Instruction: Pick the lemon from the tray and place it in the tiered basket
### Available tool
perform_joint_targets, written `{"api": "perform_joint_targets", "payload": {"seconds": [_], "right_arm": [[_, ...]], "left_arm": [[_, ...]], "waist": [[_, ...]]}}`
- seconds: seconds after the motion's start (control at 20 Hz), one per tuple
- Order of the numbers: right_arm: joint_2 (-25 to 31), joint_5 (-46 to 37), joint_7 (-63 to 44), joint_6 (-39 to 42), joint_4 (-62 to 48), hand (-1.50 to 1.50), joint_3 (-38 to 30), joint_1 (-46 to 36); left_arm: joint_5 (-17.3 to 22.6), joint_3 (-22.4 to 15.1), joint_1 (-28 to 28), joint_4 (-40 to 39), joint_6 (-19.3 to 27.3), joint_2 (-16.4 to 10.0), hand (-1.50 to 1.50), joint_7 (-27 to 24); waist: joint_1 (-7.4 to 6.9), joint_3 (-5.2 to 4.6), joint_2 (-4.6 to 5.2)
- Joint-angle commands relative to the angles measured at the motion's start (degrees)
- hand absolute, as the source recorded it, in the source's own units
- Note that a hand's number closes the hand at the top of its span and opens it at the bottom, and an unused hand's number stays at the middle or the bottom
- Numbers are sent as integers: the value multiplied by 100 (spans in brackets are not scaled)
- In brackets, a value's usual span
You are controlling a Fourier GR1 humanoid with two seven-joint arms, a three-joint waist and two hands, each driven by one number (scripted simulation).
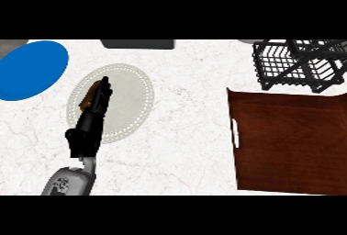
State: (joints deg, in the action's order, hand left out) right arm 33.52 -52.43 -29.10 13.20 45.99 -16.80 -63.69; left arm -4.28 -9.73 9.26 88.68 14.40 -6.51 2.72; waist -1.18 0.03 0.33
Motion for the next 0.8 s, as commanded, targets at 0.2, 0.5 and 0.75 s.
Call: {"api": "perform_joint_targets", "payload": {"seconds": [0.2, 0.5, 0.75], "right_arm": [[-79, 740, 395, -1135, -211, -150, -949, 38], [701, 880, -158, -1260, -26, -150, -1429, 60], [1273, 1672, -332, -939, 276, -150, -2354, 551]], "left_arm": [[-153, -72, -75, 246, 79, 55, 0, 159], [22, 192, -310, 324, -57, -121, 0, 69], [-163, 19, -423, 371, 62, -1, 0, -10]], "waist": [[33, 3, -13], [95, -3, -37], [213, 0, -74]]}}
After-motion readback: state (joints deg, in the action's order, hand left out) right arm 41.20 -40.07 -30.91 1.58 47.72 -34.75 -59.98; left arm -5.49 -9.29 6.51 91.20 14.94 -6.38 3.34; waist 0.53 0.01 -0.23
